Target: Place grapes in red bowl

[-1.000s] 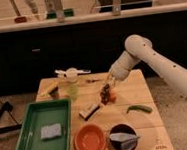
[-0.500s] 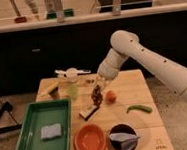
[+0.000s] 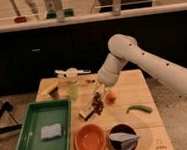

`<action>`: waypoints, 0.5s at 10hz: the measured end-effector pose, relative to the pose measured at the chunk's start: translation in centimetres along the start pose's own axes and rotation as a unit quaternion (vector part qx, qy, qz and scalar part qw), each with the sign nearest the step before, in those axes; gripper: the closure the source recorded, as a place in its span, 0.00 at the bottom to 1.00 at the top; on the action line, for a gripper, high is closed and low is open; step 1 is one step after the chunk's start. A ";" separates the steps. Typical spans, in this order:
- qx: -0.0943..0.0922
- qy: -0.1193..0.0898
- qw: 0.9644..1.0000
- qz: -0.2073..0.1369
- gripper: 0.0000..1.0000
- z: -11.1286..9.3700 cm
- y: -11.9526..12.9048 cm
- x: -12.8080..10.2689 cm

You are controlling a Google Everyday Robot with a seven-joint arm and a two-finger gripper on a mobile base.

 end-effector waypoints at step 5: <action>-0.015 -0.037 0.999 -0.017 1.00 2.8 0.1 -2.1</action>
